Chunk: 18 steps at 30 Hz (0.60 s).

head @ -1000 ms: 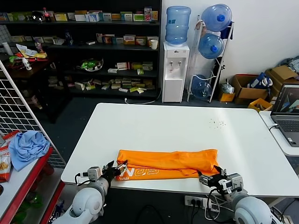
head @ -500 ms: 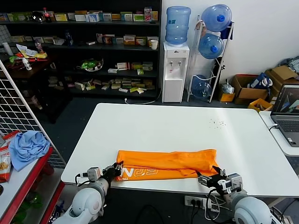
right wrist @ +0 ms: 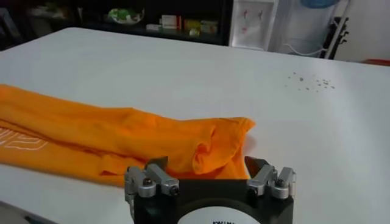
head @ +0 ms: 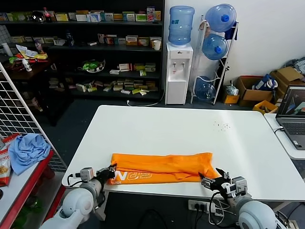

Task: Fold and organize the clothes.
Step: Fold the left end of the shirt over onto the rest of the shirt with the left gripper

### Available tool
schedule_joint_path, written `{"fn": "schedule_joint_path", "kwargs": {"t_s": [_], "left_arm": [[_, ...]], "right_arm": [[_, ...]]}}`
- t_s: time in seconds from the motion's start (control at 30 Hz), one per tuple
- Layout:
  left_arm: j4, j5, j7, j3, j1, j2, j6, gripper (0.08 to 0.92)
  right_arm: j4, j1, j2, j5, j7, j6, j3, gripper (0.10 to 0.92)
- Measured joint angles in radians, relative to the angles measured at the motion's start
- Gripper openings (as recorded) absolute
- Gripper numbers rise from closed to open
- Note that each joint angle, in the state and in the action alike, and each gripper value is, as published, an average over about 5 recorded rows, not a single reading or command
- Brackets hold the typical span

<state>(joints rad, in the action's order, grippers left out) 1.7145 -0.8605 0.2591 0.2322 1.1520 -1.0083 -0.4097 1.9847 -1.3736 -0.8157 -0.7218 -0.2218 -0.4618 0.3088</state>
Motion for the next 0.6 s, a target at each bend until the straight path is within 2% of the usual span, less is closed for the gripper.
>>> {"fn": "schedule_joint_path", "kwargs": {"t_s": [0.43, 0.6], "left_arm": [[-0.086, 0.067, 0.013, 0.109, -0.041, 0.146, 0.034, 0.124], [-0.087, 0.072, 0.024, 0.121, -0.043, 0.18, 0.039, 0.124]], "right_arm": [[0.002, 0.004, -0.004, 0.028, -0.007, 0.027, -0.003, 0.823], [0.001, 0.001, -0.012, 0.041, -0.009, 0.036, -0.003, 0.823]]}}
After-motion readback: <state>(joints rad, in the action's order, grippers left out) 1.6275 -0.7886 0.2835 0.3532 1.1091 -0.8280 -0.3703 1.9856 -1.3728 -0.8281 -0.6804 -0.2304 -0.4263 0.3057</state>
